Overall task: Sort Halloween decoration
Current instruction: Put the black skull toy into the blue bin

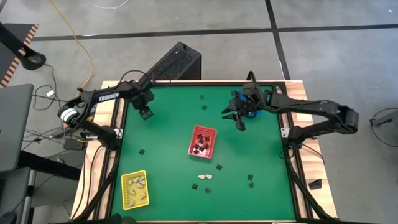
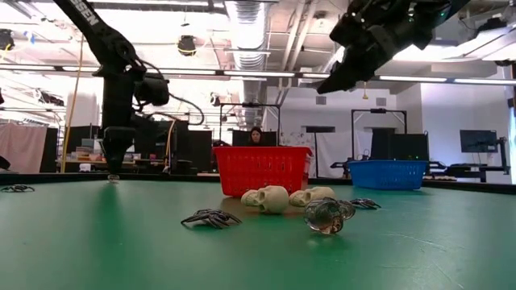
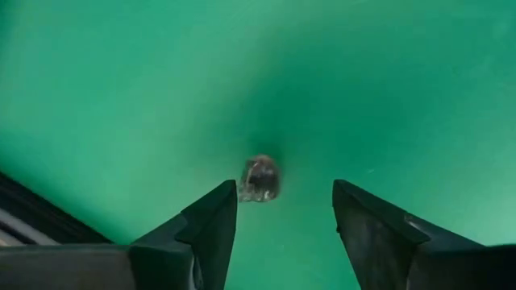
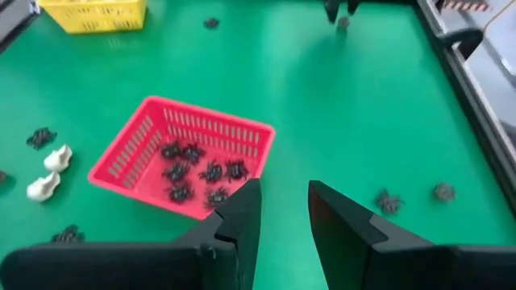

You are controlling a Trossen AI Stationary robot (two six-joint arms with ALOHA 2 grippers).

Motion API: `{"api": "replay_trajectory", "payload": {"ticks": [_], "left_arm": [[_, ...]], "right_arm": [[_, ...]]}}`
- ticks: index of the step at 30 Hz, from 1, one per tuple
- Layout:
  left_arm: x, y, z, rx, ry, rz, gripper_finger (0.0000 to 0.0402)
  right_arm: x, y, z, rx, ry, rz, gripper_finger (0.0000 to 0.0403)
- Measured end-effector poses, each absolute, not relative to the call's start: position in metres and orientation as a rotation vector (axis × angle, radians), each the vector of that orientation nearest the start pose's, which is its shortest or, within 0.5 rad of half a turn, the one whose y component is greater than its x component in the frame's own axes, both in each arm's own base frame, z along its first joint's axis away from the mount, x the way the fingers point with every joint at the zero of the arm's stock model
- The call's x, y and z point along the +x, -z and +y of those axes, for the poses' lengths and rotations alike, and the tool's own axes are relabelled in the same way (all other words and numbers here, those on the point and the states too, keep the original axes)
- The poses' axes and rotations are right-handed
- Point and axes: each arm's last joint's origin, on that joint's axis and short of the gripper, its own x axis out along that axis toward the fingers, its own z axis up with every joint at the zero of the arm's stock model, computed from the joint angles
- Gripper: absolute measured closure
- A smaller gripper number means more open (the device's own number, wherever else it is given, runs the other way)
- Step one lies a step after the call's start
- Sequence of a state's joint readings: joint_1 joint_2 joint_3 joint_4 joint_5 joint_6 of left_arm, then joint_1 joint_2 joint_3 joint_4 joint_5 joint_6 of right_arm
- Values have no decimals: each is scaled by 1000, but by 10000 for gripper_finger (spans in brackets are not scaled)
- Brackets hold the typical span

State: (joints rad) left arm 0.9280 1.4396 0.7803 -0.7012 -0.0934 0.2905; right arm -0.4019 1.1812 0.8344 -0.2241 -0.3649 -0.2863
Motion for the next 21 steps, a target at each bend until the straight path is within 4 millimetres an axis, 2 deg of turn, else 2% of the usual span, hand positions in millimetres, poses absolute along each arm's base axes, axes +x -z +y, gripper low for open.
{"api": "replay_trajectory", "payload": {"ticks": [7,21], "left_arm": [[130,-156,202,-410,-640,1401,219],[134,-144,207,-437,-611,1410,273]], "right_arm": [[236,-267,-89,-61,-42,541,267],[236,-267,-89,-65,-43,536,267]]}}
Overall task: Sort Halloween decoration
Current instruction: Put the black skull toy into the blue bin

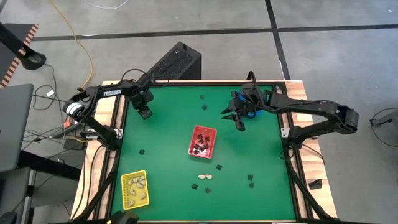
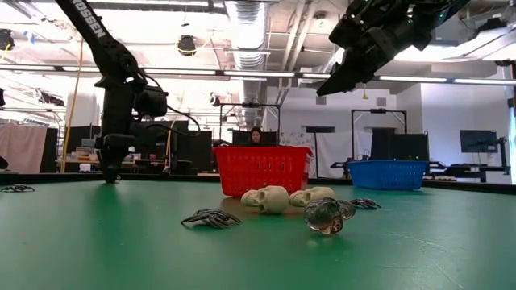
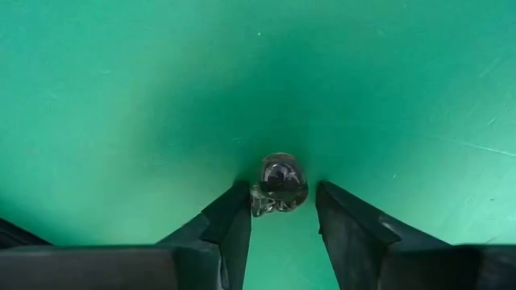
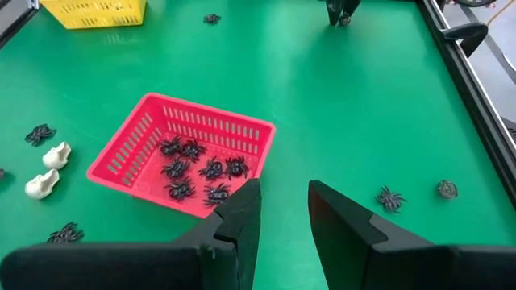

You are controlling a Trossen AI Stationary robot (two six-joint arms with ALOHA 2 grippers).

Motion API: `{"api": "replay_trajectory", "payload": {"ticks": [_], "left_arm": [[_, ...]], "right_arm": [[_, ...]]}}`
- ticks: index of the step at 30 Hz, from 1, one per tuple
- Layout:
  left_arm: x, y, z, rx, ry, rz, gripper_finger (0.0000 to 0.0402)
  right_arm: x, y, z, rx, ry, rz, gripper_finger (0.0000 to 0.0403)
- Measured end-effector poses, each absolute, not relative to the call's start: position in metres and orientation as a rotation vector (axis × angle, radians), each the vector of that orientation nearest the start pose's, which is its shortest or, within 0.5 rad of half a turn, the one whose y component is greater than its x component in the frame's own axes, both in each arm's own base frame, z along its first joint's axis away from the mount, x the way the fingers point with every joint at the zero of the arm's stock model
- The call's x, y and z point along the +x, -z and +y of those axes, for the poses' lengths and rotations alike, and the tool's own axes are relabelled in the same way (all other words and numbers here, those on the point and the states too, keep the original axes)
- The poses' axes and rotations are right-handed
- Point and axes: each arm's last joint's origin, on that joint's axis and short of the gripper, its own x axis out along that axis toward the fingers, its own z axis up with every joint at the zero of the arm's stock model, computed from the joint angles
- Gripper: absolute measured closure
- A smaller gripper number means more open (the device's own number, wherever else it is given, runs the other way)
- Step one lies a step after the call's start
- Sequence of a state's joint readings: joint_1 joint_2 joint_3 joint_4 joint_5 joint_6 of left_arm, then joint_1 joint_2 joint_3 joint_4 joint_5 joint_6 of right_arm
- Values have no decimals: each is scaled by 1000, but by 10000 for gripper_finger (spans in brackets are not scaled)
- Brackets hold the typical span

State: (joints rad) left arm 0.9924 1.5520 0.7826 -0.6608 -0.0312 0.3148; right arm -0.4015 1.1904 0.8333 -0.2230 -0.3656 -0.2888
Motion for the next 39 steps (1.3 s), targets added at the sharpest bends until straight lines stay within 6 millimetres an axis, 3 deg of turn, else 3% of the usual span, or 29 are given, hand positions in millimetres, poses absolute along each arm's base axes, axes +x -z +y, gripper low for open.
{"api": "replay_trajectory", "payload": {"ticks": [20,39], "left_arm": [[144,-152,214,-432,-521,1301,279],[140,-150,208,-484,-540,1359,279]], "right_arm": [[236,-267,-89,-62,-42,537,267],[236,-267,-89,-61,-43,539,267]]}}
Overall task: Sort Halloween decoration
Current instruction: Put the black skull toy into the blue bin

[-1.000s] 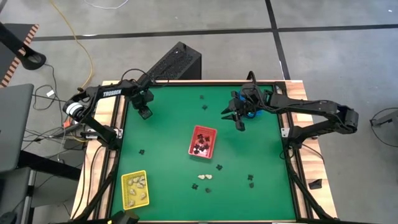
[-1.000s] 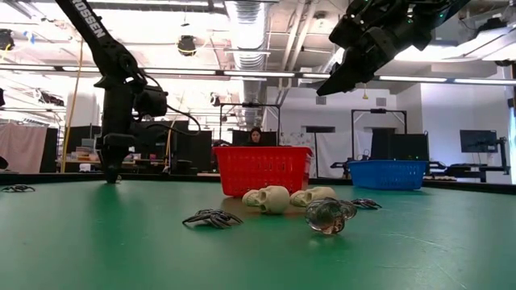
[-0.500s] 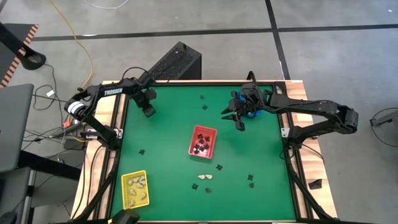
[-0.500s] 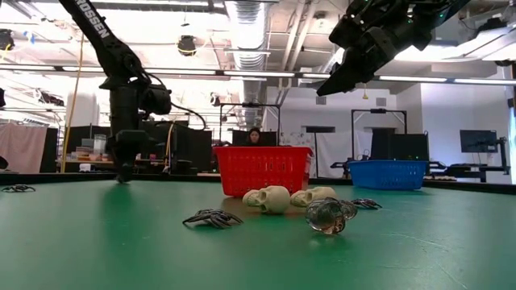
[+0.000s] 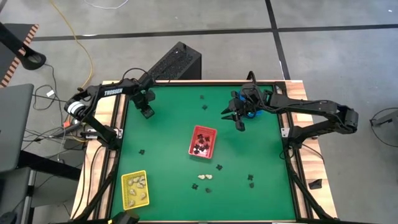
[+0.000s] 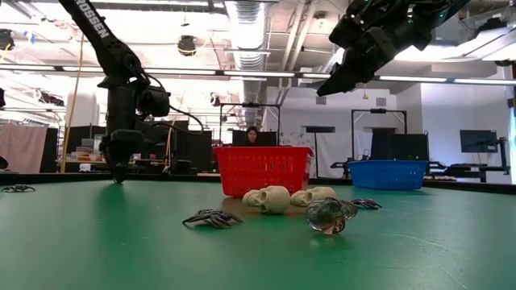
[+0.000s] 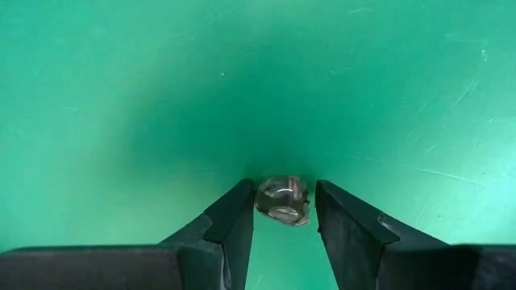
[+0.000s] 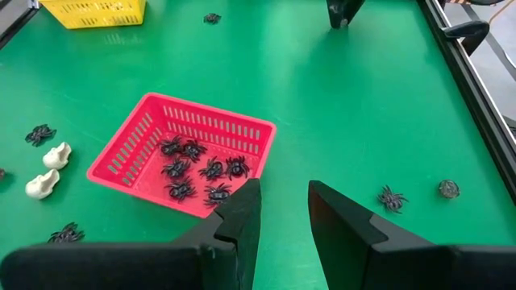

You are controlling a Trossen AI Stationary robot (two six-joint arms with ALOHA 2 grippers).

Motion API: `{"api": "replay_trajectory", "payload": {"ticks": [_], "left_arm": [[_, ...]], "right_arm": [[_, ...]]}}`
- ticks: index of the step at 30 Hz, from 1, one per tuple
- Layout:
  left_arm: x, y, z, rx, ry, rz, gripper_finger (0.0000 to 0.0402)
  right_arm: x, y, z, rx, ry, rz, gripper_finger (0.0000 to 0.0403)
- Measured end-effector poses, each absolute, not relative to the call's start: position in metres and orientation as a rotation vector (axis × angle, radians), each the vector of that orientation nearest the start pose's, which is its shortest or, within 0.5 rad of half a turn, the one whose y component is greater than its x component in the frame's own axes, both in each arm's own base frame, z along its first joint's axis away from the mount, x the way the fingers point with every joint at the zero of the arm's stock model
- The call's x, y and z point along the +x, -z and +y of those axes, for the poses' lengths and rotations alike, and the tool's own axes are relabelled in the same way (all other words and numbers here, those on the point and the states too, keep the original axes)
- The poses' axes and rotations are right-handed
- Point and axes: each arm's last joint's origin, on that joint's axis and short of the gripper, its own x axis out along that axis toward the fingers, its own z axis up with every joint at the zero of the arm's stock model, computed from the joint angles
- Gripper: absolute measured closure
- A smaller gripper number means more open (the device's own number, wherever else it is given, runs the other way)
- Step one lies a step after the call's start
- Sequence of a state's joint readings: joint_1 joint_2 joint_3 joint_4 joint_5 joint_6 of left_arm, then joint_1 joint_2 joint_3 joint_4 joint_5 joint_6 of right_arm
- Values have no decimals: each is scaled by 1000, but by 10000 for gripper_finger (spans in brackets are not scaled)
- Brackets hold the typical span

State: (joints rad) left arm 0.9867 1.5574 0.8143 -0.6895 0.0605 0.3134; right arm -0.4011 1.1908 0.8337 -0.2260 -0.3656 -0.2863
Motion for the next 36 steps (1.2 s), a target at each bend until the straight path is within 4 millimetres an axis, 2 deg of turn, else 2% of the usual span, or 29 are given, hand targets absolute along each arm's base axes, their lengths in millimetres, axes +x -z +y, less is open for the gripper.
{"api": "replay_trajectory", "payload": {"ticks": [9,17,21,26,31,34,36], "left_arm": [[140,-150,208,-485,-537,1357,280],[140,-151,208,-480,-533,1358,330],[140,-151,208,-487,-523,1350,333],[146,-152,204,-578,-333,1199,322],[166,-157,205,-608,-194,961,324],[191,-164,203,-575,-157,822,325],[215,-170,194,-503,-148,758,325]], "right_arm": [[236,-267,-88,-45,-40,539,267],[236,-267,-88,-44,-40,539,267],[236,-267,-88,-42,-39,540,267],[235,-268,-88,-41,-32,536,267],[227,-276,-86,-54,-4,524,267],[220,-281,-83,-50,1,524,267],[214,-285,-81,-40,26,523,267]]}}
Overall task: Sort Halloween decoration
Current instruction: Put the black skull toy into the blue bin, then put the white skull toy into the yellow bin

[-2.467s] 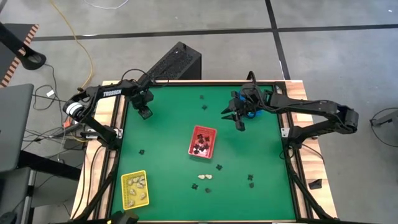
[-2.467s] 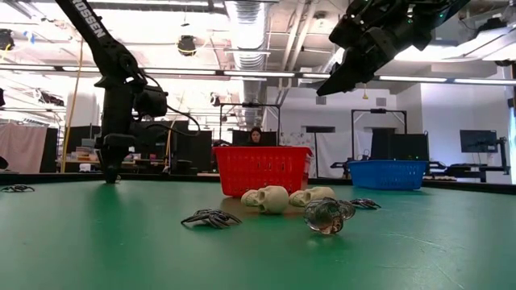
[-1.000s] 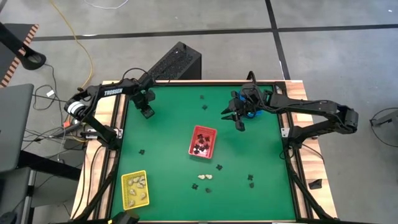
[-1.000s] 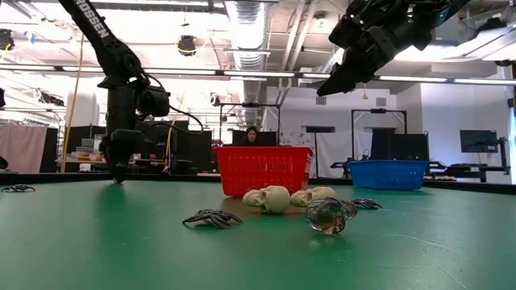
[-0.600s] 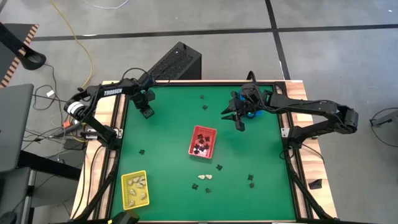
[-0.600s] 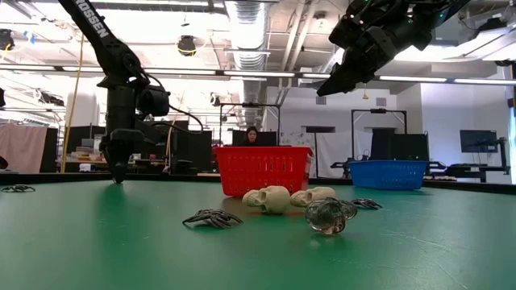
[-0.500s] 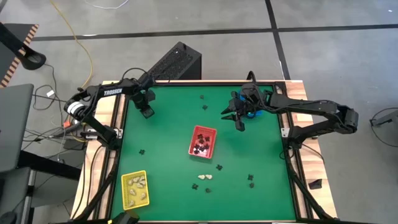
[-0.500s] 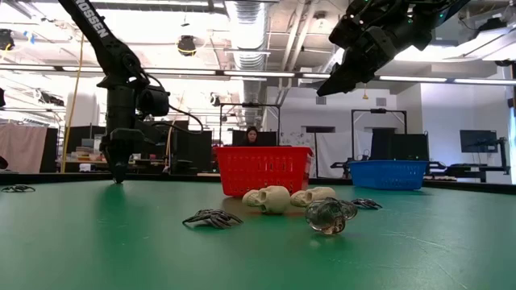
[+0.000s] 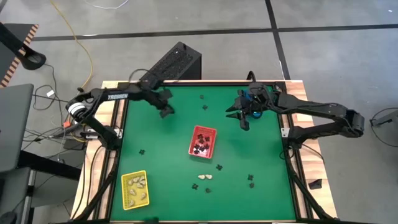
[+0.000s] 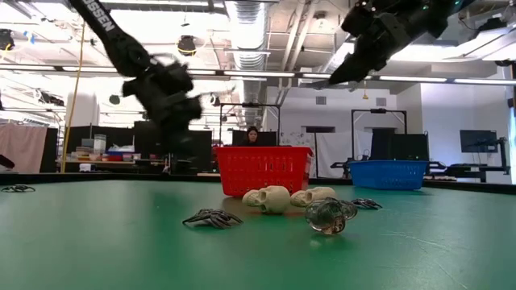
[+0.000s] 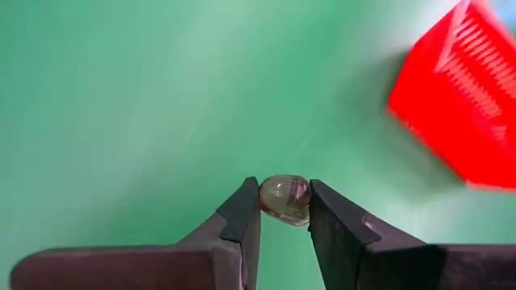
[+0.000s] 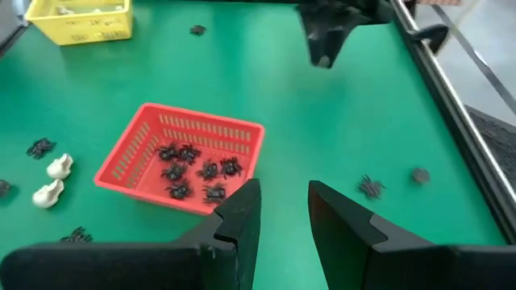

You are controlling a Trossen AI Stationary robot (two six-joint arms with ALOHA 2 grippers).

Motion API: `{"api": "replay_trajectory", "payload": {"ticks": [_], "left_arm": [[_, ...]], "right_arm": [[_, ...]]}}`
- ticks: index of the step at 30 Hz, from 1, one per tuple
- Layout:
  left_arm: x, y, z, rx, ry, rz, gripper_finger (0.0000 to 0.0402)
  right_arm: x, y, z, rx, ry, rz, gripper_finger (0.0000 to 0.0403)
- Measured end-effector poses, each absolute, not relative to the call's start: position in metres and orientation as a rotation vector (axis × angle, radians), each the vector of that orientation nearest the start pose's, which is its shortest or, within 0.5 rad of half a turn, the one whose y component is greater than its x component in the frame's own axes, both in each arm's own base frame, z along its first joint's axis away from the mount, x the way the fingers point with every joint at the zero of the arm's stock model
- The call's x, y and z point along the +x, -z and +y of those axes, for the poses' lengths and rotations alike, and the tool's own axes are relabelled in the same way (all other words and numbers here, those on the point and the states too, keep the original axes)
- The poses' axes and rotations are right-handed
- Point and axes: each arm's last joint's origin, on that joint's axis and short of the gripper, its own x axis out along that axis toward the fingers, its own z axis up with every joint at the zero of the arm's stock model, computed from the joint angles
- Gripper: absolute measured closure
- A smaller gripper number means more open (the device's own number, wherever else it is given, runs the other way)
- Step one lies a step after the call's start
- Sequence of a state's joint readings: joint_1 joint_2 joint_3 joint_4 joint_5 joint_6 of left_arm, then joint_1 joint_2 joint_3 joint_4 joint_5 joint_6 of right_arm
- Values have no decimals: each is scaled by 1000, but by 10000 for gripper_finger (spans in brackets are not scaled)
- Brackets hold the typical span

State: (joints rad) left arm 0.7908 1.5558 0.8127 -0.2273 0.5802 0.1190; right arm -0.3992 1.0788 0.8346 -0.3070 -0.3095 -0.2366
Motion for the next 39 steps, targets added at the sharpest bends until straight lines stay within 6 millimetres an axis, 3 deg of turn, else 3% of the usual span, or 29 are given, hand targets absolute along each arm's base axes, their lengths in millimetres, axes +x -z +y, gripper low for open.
{"api": "replay_trajectory", "payload": {"ticks": [6,11,18,23,26,32,39], "left_arm": [[293,-205,144,-102,-120,464,323],[356,-236,139,8,-119,283,324],[457,-212,169,-15,-39,280,322],[511,-188,189,-48,-31,232,321],[533,-180,199,-77,-42,221,321],[556,-169,210,-79,-96,249,319],[560,-170,210,-30,-110,319,270]], "right_arm": [[199,-292,-77,-33,106,550,267],[195,-292,-76,-24,115,566,267],[193,-289,-75,-6,179,618,267],[182,-292,-70,-17,278,647,267],[172,-293,-66,-13,379,685,267],[161,-293,-66,-12,544,731,267],[158,-289,-65,29,579,778,267]]}}
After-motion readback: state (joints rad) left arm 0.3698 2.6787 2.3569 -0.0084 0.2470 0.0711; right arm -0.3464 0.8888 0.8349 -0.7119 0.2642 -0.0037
